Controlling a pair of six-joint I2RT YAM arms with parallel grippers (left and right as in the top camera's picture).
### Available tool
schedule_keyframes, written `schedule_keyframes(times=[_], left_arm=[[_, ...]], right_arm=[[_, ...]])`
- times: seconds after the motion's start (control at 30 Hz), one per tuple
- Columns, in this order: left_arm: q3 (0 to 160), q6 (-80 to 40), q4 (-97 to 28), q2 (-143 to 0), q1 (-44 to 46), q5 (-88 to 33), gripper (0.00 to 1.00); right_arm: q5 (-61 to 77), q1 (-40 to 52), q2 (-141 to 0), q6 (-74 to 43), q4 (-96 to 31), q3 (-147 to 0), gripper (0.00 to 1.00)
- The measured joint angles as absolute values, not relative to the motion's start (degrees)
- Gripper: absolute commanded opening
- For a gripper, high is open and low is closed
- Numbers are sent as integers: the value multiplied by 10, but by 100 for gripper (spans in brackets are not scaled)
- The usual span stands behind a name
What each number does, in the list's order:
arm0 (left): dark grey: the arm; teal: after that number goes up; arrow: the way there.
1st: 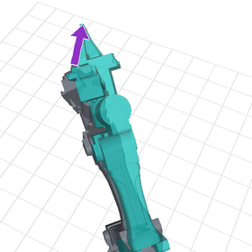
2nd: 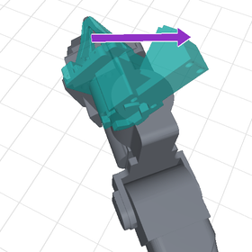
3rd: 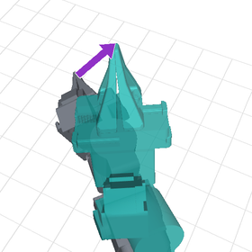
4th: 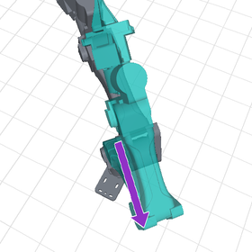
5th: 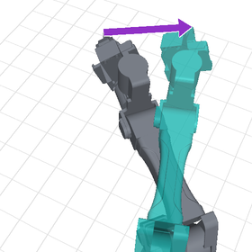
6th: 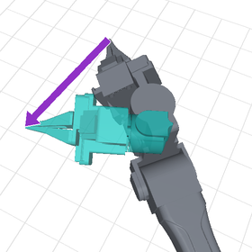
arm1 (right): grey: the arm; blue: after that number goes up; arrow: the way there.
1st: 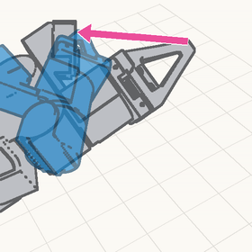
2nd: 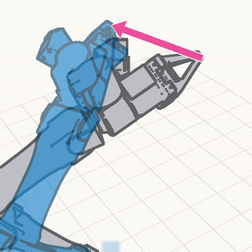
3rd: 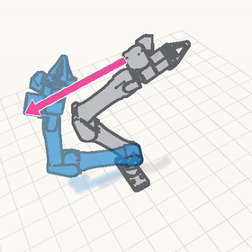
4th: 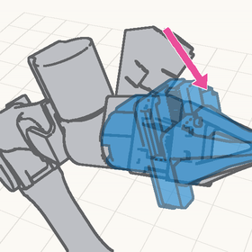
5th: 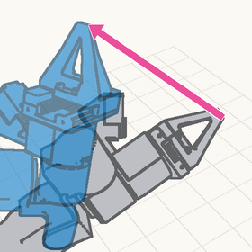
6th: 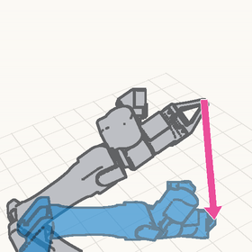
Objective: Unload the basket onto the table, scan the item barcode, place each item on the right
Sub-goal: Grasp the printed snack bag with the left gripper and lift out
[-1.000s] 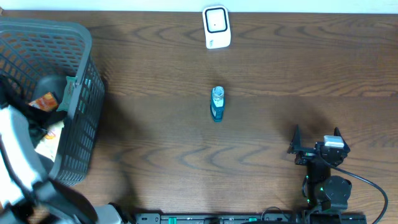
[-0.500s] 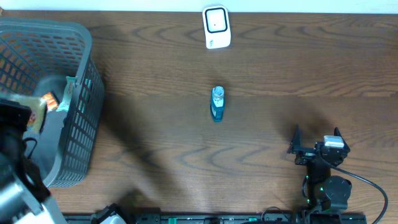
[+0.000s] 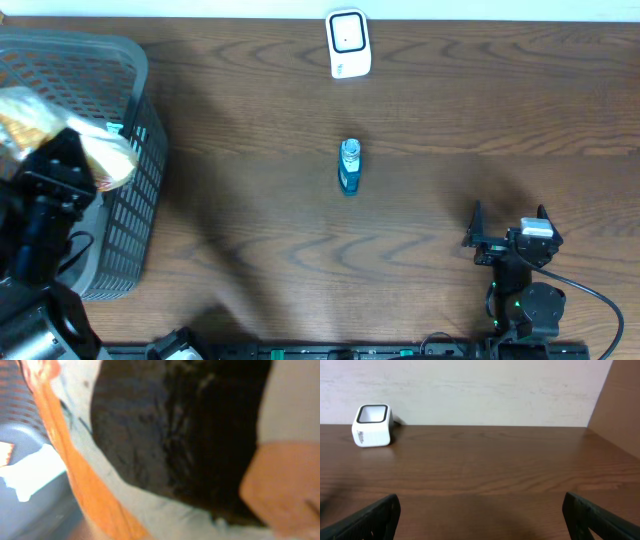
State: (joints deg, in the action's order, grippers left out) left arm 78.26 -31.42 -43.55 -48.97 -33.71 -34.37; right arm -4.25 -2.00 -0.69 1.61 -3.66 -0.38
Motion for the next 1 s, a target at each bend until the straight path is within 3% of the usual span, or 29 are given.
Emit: schedule_keyframes(times=[0.53, 1.0], left_arm=[[780, -209, -410, -497, -24, -353, 7], [764, -190, -482, -676, 203, -133, 7]], right_arm=[[-43, -20, -7, 16, -37, -4, 99], [-43, -20, -7, 16, -37, -4, 99]])
